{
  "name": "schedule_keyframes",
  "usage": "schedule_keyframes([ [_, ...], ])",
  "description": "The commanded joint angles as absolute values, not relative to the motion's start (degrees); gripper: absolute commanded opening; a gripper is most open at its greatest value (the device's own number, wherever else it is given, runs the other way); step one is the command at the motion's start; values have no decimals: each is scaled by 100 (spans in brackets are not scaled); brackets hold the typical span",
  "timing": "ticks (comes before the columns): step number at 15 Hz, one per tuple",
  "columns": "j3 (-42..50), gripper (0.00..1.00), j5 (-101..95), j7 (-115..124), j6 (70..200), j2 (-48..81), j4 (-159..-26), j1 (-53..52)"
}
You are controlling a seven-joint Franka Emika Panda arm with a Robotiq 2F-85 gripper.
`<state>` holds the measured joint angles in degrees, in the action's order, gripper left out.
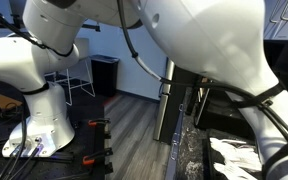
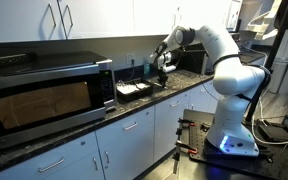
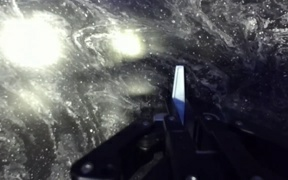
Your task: Move the white plastic knife to the left
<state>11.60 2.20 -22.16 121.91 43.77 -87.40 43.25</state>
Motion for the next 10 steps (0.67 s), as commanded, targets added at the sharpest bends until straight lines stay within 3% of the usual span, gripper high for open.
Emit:
schedule_keyframes([
  [1, 1094, 2, 207, -2284, 12186, 4412, -8666, 4367],
  [10, 1054, 3, 50, -2323, 12225, 4375, -8721, 4217],
])
